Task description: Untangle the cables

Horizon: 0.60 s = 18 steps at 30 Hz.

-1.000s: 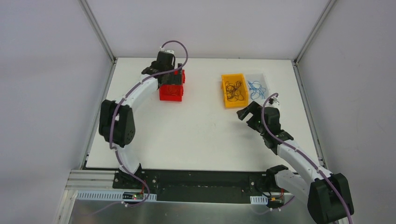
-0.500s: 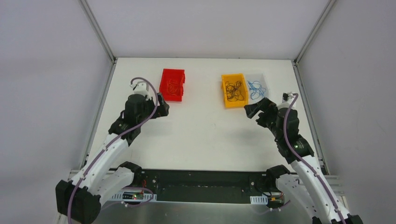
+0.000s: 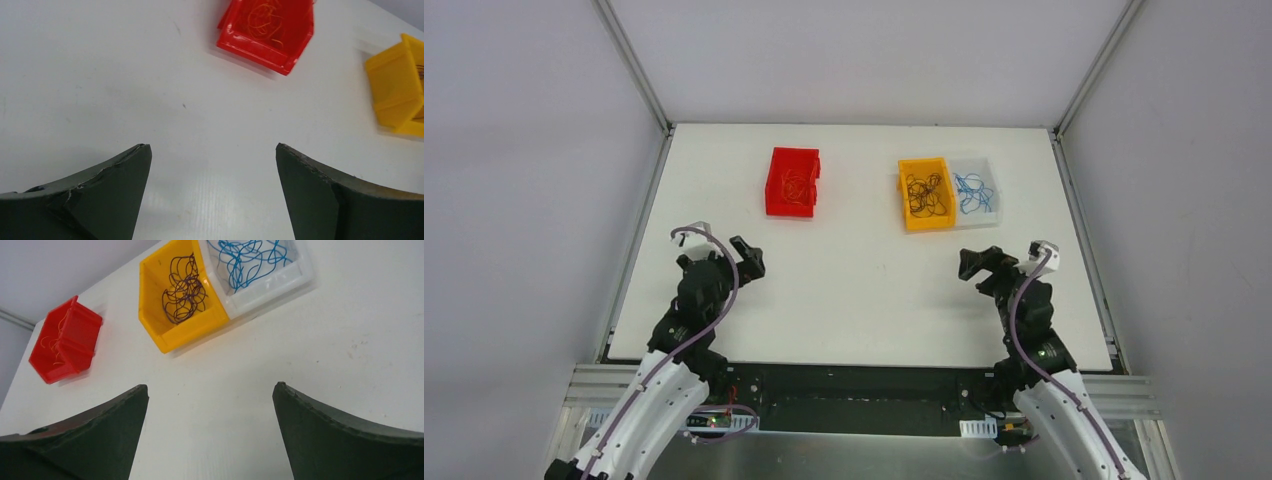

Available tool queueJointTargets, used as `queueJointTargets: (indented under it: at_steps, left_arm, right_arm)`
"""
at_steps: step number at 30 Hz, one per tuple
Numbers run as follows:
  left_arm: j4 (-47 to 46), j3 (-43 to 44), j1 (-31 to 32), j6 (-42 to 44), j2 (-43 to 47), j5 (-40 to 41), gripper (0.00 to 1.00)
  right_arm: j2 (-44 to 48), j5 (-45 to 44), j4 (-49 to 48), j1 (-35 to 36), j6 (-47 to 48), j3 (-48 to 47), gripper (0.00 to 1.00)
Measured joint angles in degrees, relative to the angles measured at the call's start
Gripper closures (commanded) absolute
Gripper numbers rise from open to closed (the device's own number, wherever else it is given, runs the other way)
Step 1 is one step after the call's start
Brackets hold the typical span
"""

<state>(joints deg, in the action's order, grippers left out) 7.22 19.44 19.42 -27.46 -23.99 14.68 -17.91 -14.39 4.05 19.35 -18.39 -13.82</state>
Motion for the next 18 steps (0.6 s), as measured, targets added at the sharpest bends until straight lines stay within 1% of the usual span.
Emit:
queueJointTargets:
  at_steps: [2, 5, 8, 11, 13, 14, 15, 16, 18]
  left_arm:
    - [-3.02, -1.86, 0.0, 0.33, -1.7, 3.96, 0.01]
    - [-7.34, -3.21, 0.0, 1.9, -7.13, 8.26, 0.01]
    - [-11.91, -3.23, 0.0, 6.71, -13.51, 9.68, 0.01]
    - [-16.41, -3.26, 0.0, 13.64, -19.37, 9.86, 0.03]
    - [-22.93, -4.24, -0.04, 19.45, -23.04, 9.99, 0.01]
    - [-27.71, -5.6, -0.07, 22.23, -24.74, 10.16, 0.01]
    - [-32.94, -7.48, -0.24, 24.68, -26.53, 10.47, 0.02]
    - [-36.57, -9.05, -0.59, 26.14, -28.02, 10.47, 0.06]
    - [-43.17, -12.02, -2.8, 28.24, -32.59, 9.66, 0.09]
  right_arm:
    - [-1.29, -1.99, -8.48, 0.0, 2.95, 3.61, 0.0]
    - [-7.34, -4.85, -20.44, 0.0, 7.43, 8.31, 0.01]
    - [-19.89, -8.41, -31.61, -0.02, 12.59, 10.1, 0.01]
    - [-32.96, -10.93, -43.6, -1.01, 15.93, 10.71, 0.01]
    - [-43.08, -12.44, -51.98, -3.19, 17.57, 10.54, 0.02]
    - [-47.65, -12.76, -55.71, -4.48, 18.05, 10.51, 0.03]
    - [-52.24, -13.14, -59.76, -5.79, 18.34, 10.49, 0.05]
    - [-55.98, -13.11, -63.14, -6.99, 18.45, 10.43, 0.07]
    - [-62.62, -11.82, -67.71, -9.29, 18.6, 9.73, 0.06]
